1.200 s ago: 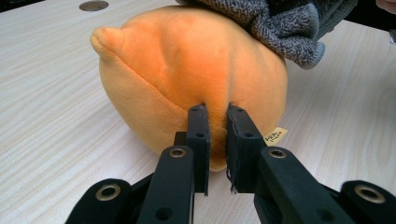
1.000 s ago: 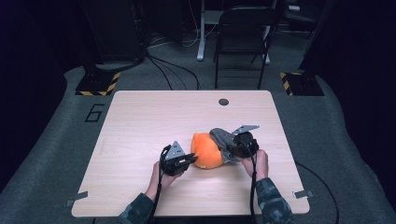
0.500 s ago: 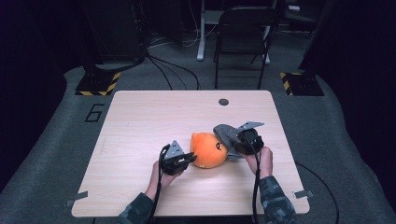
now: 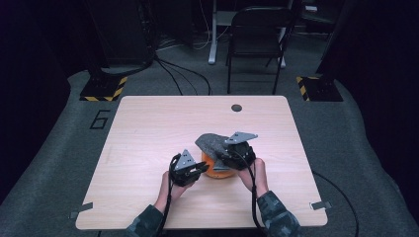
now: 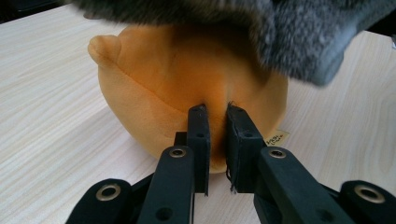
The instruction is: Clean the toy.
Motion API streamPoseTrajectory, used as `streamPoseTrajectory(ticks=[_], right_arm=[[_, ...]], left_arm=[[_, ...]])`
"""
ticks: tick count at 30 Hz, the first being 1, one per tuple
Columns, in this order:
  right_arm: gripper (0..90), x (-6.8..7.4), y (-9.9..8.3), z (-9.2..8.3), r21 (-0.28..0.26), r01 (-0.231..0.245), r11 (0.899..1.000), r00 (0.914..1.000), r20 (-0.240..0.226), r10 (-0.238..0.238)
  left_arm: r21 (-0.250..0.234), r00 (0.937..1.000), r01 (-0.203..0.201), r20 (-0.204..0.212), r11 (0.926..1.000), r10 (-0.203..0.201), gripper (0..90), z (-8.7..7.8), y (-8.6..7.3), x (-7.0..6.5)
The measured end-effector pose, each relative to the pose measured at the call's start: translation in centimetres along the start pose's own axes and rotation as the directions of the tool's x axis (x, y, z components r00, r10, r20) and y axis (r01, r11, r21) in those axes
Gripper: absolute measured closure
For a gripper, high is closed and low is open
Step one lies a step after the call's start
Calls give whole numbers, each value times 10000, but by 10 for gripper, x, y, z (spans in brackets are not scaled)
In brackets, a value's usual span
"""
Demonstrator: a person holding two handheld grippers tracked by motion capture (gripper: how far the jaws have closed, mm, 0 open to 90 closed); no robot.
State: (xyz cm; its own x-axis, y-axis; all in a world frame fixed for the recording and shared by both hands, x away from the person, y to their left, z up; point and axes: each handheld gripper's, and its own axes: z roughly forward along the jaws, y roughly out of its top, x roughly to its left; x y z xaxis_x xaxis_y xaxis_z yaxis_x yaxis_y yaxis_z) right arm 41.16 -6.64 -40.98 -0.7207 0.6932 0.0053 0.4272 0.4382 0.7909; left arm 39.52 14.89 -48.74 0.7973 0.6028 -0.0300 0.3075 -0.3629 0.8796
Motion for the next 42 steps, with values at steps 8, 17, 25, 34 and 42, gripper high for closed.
streamPoseTrajectory(ticks=[8,17,25,34,42], right_arm=[[725,1,-8,16,401,283,9988,9992,257,-294],[726,-13,-17,7,761,33,9971,9911,1323,-134],[727,-37,-30,2,1096,-615,9921,9801,1944,393],[729,-66,-51,10,1432,-1596,9767,9614,2472,1208],[731,-85,-76,27,2435,-2279,9427,9470,2804,1566]], left_arm=[[-15,9999,-115,39,9999,115,812,2,1,-2],[29,9999,-117,98,9999,117,813,1,-1,-1],[-25,9998,-75,184,10000,75,812,2,-1,0],[-85,9997,-71,248,9999,73,812,3,0,-1],[-84,9997,-62,244,9999,64,811,2,-1,1]])
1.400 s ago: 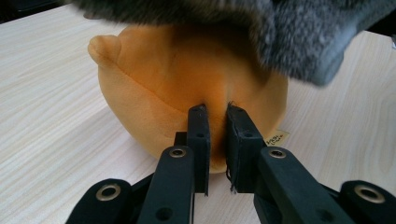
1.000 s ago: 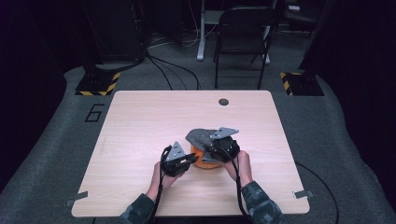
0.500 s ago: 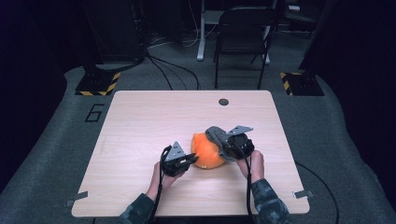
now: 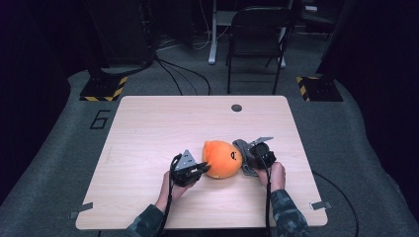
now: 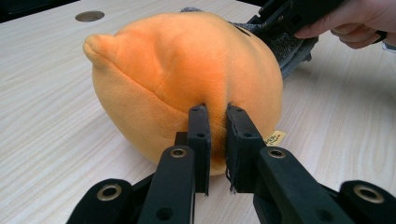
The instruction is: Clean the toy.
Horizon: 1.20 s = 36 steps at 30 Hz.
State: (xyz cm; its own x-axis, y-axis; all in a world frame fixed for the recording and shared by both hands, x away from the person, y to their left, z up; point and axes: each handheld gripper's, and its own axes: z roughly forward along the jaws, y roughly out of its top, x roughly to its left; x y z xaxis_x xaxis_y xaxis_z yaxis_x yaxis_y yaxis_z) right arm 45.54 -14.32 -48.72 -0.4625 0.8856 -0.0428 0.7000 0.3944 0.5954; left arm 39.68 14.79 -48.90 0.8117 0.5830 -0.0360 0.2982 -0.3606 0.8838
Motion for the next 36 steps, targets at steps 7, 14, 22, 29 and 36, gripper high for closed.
streamPoseTrajectory(ticks=[7,14,22,29,36], right_arm=[[736,17,27,-63,-1859,356,9819,9993,-51,-372],[751,52,29,-43,-1536,1299,9796,9894,-439,-1381],[758,52,27,-35,-1456,1399,9794,9885,-365,-1466],[759,50,27,-34,-1463,1458,9784,9868,-484,-1542],[759,48,27,-33,-1446,1414,9793,9866,-604,-1513]], left_arm=[[-14,10000,-36,-9,10000,36,809,0,0,1],[22,10000,29,40,10000,-29,804,0,-1,1],[-29,9975,-626,322,9980,627,587,-5,2,6],[-40,9945,-1047,-102,9945,1046,289,-11,-1,13],[871,9850,-1684,-245,9819,1711,232,4,-16,12]])
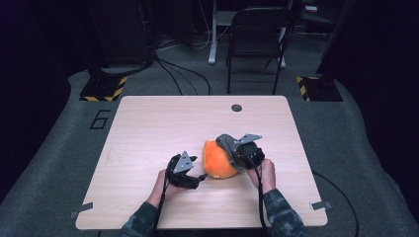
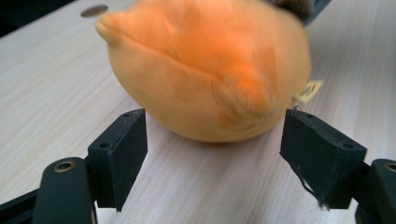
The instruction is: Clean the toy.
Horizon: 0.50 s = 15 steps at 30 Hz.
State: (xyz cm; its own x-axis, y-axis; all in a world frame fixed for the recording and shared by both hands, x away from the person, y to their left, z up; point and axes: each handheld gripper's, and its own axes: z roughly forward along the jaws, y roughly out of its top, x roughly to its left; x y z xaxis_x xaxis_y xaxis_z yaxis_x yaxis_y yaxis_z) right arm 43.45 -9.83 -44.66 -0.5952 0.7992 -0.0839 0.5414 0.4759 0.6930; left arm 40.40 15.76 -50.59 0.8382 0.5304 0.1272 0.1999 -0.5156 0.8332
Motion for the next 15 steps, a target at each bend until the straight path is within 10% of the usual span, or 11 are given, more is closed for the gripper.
streamPoseTrajectory(ticks=[15], right_arm=[[759,-1,-1,1,53,-127,9999,9999,-9,127]], left_arm=[[277,9952,-810,-529,9963,824,352,23,-5,-12]])
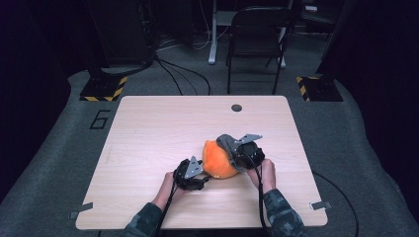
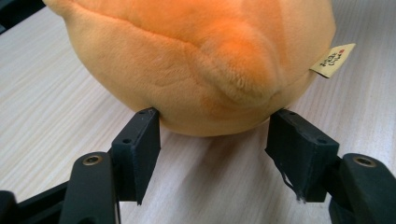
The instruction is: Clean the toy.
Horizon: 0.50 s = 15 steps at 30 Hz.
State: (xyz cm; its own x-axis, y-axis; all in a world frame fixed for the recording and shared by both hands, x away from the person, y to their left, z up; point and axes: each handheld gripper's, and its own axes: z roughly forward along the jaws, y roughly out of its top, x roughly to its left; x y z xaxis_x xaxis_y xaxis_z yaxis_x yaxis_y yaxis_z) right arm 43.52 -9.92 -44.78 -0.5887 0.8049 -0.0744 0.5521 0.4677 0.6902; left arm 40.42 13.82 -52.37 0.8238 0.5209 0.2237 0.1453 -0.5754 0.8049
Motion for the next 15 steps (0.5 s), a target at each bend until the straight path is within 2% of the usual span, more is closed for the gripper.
streamPoseTrajectory(ticks=[3,4,5,10,12,14,15], right_arm=[[759,-1,0,1,-8,1,10000,10000,-62,-1],[759,-1,-1,1,-19,-12,10000,10000,-64,11],[759,-1,-1,1,-19,-12,10000,10000,-64,11],[759,-1,-2,0,-83,-112,9999,9999,-121,111],[757,-2,-2,-2,-163,-206,9997,9996,-197,203],[751,-11,-1,-15,-486,-429,9979,9982,-446,407],[751,-15,0,-23,-653,-510,9966,9983,-313,491]], left_arm=[[3,9999,-72,-113,10000,72,406,2,0,-3],[-21,9998,-123,-142,9999,122,471,3,1,-4],[-52,9997,-135,-196,9999,134,471,4,1,-5],[-88,9995,-12,-313,10000,9,666,5,2,-6],[-84,9994,-9,-357,10000,6,717,5,2,-6],[-125,9989,-27,-469,9999,21,772,5,2,-6],[-125,9989,-27,-469,9999,21,783,5,2,-6]])
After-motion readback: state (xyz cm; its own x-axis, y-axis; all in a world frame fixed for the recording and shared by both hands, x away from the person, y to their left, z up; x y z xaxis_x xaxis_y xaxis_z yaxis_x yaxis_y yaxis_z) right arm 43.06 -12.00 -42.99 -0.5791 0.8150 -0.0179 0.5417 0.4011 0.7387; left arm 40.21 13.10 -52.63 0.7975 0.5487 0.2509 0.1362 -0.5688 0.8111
